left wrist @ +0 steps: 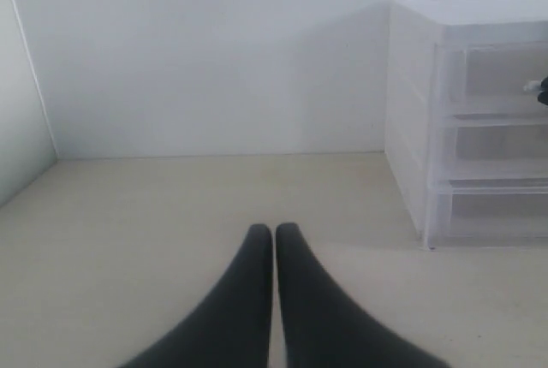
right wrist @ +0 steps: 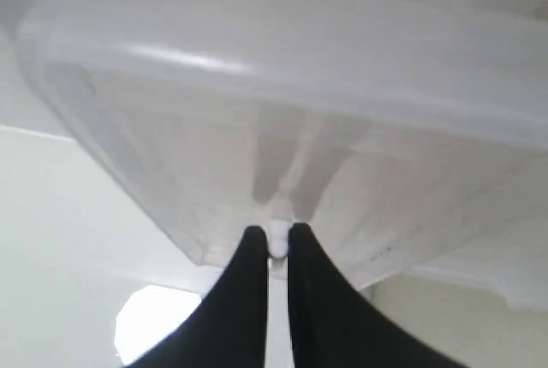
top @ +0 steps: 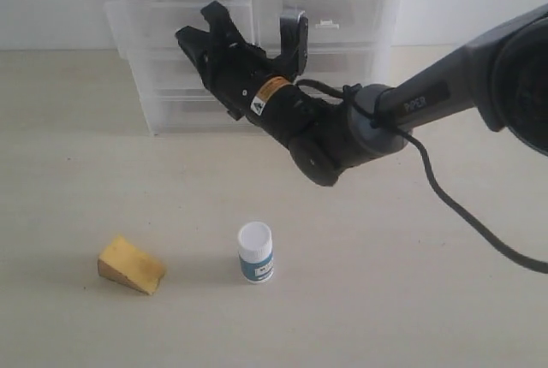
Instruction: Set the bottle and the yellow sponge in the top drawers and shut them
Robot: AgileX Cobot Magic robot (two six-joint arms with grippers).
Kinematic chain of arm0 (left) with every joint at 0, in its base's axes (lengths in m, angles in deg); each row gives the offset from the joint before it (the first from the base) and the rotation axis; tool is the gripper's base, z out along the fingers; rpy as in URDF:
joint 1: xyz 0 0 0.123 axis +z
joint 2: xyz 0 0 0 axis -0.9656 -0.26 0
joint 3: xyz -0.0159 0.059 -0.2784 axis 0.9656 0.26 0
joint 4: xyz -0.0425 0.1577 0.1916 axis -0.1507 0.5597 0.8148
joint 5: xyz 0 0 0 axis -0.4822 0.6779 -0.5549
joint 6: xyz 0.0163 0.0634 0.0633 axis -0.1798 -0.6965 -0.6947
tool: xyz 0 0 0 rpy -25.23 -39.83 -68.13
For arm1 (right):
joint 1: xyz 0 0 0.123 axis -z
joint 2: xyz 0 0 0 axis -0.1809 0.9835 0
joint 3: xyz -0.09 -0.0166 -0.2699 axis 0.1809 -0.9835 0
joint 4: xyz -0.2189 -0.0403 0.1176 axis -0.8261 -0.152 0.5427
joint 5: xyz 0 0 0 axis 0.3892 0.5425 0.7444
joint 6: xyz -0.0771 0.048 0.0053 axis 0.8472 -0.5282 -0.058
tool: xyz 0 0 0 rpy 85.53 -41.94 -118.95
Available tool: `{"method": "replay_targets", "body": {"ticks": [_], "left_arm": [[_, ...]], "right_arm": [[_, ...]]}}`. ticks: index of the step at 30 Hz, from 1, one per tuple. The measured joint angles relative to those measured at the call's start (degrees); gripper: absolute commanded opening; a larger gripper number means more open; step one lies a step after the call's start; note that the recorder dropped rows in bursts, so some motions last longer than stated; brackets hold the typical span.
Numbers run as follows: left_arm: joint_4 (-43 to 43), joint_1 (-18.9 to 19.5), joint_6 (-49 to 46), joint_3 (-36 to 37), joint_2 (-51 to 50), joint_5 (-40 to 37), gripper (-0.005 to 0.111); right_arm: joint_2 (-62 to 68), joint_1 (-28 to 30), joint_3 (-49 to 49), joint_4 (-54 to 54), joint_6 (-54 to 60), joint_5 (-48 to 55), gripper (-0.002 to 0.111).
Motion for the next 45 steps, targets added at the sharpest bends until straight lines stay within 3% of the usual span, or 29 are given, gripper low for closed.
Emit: {"method": "replay_targets", "body": {"ticks": [5, 15, 16, 18, 19, 21, 23, 24, 27, 29, 31, 36, 39, 41, 42, 45], "left_arm": [[0.0, 0.0, 0.0, 0.0, 0.0, 0.0, 0.004], [0.0, 0.0, 0.0, 0.0, 0.0, 0.0, 0.004], [0.0, 0.0, 0.0, 0.0, 0.0, 0.0, 0.004], [0.0, 0.0, 0.0, 0.0, 0.0, 0.0, 0.004], [0.0, 0.0, 0.0, 0.0, 0.0, 0.0, 0.004], [0.0, 0.0, 0.0, 0.0, 0.0, 0.0, 0.004], [0.0, 0.0, 0.0, 0.0, 0.0, 0.0, 0.004], [0.0, 0.0, 0.0, 0.0, 0.0, 0.0, 0.004], [0.0, 0.0, 0.0, 0.0, 0.0, 0.0, 0.004], [0.0, 0.0, 0.0, 0.0, 0.0, 0.0, 0.004], [0.0, 0.0, 0.0, 0.0, 0.0, 0.0, 0.004], [0.0, 0.0, 0.0, 0.0, 0.0, 0.0, 0.004], [0.0, 0.0, 0.0, 0.0, 0.0, 0.0, 0.004], [0.0, 0.0, 0.0, 0.0, 0.0, 0.0, 0.004], [0.0, 0.0, 0.0, 0.0, 0.0, 0.0, 0.004], [0.0, 0.0, 0.0, 0.0, 0.0, 0.0, 0.004]], "right_arm": [[-2.67, -2.16, -9.27, -3.54, 2.2, -7.23, 0.0], [-15.42, -6.09, -27.71, -8.41, 15.51, -7.13, 0.002], [-17.58, -6.09, -28.56, -8.26, 17.13, -2.27, 0.005], [-20.12, -6.09, -28.59, -10.22, 18.86, 7.51, 0.023], [-20.87, -6.09, -28.71, -11.8, 19.49, 9.67, 0.041], [-21.81, -6.47, -29.07, -18.68, 21.36, 13.89, 0.065], [-21.95, -6.62, -29.07, -26.03, 22.45, 14.36, 0.078], [-21.95, -6.8, -28.46, -33.14, 23.23, 14.61, 0.079], [-21.95, -11.05, -22.27, -46.66, 23.76, 26.62, 0.078], [-21.69, -15.54, -17.23, -50.44, 25.03, 42.49, 0.078], [-19.62, -18.37, -13.3, -51.11, 26.11, 51.11, 0.078], [-11.21, -19.16, -8.64, -51.74, 29.02, 53.17, 0.074], [-7.94, -19.16, -6.47, -52.92, 29.99, 53.69, 0.046], [-7.27, -19.16, -5.82, -54.46, 30.09, 53.45, 0.01], [-7.27, -19.19, -5.74, -54.88, 29.78, 53.22, 0.001], [-8.96, -20.06, -6.42, -55.23, 27.28, 53.2, 0.002]]}}
